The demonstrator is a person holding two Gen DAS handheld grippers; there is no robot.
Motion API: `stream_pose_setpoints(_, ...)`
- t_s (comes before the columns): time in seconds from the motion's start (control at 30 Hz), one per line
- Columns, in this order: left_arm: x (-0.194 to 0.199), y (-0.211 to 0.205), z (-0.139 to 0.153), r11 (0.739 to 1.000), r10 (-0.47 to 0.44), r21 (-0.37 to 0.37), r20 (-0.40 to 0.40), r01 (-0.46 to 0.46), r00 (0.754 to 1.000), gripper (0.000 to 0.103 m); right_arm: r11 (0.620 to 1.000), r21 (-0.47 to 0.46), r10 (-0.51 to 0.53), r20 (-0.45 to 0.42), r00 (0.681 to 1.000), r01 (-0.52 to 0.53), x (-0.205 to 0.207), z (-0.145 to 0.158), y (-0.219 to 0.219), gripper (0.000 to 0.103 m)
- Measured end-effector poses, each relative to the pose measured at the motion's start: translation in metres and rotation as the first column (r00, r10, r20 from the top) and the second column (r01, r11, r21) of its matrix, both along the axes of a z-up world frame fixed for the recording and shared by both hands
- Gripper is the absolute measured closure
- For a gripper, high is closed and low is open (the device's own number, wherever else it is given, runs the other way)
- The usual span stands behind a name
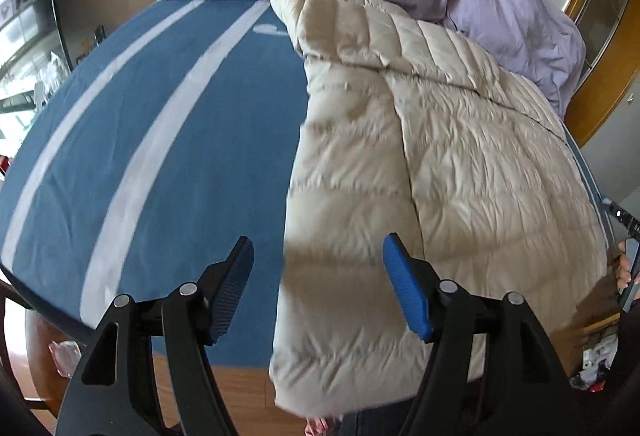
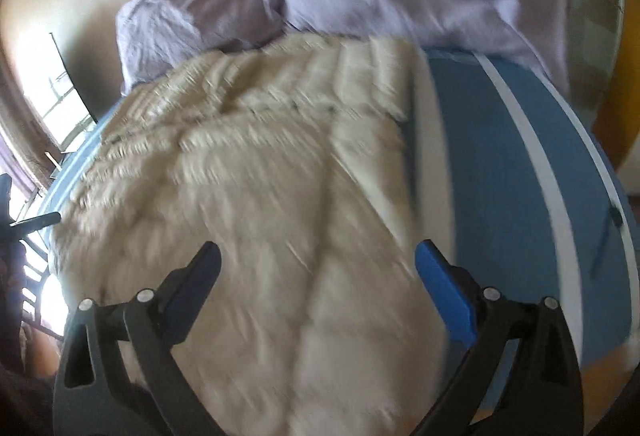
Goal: Fold large clothes
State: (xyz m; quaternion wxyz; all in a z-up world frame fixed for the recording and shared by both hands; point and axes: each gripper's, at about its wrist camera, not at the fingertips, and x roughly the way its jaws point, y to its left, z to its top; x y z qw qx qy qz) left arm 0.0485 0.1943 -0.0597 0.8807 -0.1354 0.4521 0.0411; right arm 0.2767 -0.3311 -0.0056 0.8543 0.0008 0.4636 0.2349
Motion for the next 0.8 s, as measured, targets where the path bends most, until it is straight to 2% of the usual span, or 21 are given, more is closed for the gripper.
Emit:
stream_pose_setpoints(0.1,-0.007,-0.002,-0.004,1.000,-0.001,-0.011,-0.001,0.001,1.000,0.036,1.000,0.007,-0.023,-0.041,0.999,0.023,-0.014,-0.010,-0.026,0.006)
stream_pose_setpoints(0.3,-0.017,-0.007,-0.006,1.000,-0.002,-0.025,0.010,0.002,1.000,0.039,0.999,0.015,-0.043,-0.115,0.992,0.045,-0.025,-0.030,-0.051,0.023)
stream_pose_setpoints(0.4,-0.020,-0.010,-0.006,1.000,-0.008,-0.024,0.014,0.008,1.000,0.041,0.998,0.043,-0.039,-0.112,0.993,0.044,-0.027,-0.031,-0.053,0.024)
stream_pose_setpoints(0.47,-0.023,-0.012,-0.007,0.999,-0.010,-0.031,0.021,0.011,1.000,0.043,0.998,0.061,-0.027,-0.115,0.993,0.034,-0.028,-0.031,-0.053,0.028)
stream_pose_setpoints(0.6,-0.027,-0.014,-0.008,0.998,-0.010,-0.055,0.039,0.012,0.999,0.046,0.989,0.145,0.040,-0.127,0.991,-0.022,-0.032,-0.031,-0.050,0.041)
stream_pose_setpoints(0.8,-0.032,-0.019,-0.008,0.996,-0.014,-0.086,0.050,0.019,0.999,0.055,0.973,0.222,0.086,-0.121,0.989,-0.058,-0.036,-0.034,-0.051,0.048)
